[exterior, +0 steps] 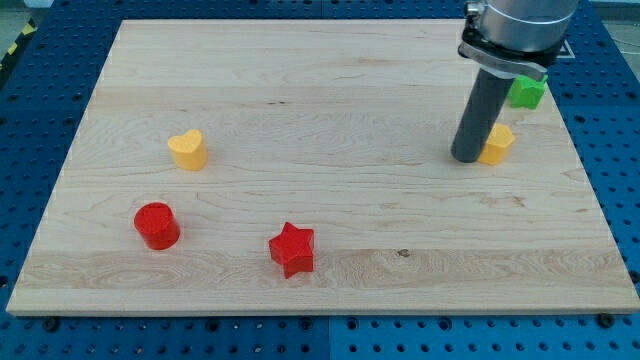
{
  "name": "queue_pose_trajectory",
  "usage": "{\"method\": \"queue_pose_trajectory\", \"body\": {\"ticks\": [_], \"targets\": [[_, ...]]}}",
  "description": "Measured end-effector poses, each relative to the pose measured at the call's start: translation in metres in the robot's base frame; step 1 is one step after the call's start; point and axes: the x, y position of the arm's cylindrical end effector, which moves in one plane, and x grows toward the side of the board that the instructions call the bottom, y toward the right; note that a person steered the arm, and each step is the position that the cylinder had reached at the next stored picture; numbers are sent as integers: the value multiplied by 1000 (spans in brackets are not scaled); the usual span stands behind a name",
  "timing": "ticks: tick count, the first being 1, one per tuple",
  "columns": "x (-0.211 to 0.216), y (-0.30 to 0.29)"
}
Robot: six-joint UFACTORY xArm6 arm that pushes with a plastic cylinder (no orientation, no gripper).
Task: Move the yellow hexagon below the green star
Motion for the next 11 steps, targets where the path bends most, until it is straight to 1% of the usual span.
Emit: {"method": "queue_pose_trajectory", "body": {"ticks": [5, 7, 8, 9, 10, 11], "targets": [[17, 2], [-8, 11], [-7, 26], [6, 26], [-12, 36], [-18, 49]]}}
